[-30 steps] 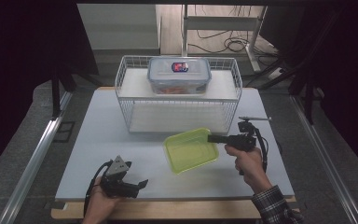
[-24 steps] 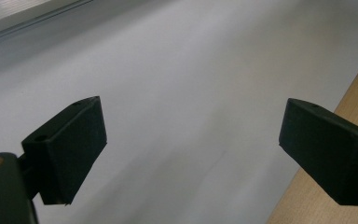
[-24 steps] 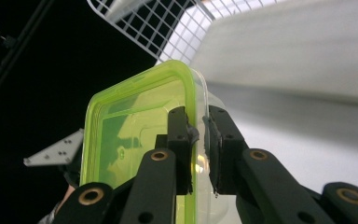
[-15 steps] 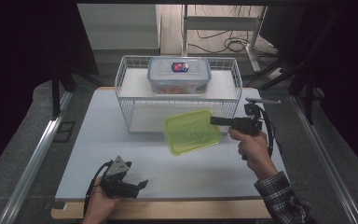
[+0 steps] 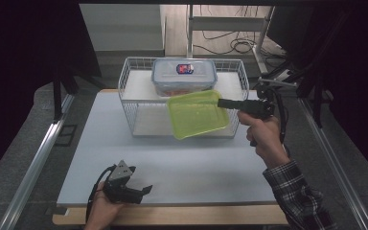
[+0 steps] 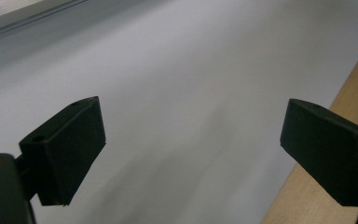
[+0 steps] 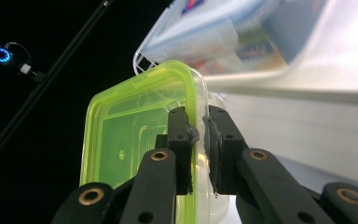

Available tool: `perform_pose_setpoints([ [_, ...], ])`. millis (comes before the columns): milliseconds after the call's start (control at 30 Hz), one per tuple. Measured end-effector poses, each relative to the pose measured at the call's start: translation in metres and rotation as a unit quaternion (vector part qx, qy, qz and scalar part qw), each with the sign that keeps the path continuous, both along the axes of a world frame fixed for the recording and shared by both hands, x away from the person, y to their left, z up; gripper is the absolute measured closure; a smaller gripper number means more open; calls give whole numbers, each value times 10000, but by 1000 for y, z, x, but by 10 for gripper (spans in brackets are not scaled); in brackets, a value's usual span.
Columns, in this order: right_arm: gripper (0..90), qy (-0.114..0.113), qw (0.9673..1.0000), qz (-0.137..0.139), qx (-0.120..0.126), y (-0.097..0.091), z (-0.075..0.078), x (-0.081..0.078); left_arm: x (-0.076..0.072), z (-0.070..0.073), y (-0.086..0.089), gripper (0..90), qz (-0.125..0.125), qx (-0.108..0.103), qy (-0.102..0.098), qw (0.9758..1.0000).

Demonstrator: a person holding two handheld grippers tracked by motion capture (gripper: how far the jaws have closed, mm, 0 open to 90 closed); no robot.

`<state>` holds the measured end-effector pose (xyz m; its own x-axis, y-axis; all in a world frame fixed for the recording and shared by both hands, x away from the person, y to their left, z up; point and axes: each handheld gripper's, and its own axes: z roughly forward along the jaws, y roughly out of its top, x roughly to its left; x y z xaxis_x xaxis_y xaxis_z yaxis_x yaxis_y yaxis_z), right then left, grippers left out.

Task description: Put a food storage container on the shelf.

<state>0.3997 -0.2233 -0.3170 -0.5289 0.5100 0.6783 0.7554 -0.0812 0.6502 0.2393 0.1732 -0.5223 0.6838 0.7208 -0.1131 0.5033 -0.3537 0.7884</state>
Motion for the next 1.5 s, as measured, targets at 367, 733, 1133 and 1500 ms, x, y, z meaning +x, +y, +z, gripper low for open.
perform_pose_setpoints([
  [367, 805, -117, 9999, -109, 54, 10, 27, 14, 0, 0, 0, 53, -24, 86, -1, 10000],
  [733, 805, -303, 9986, -432, 32, 19, 51, 34, 0, 0, -1, 47, -42, 28, 27, 10000],
  [1133, 805, -558, 9936, -972, -126, 38, 76, 60, -1, 0, -1, 47, -64, 53, 23, 10000],
  [1500, 804, -546, 9899, -1275, -298, 53, 73, 80, 0, -1, -2, 48, -102, 78, 43, 9999],
])
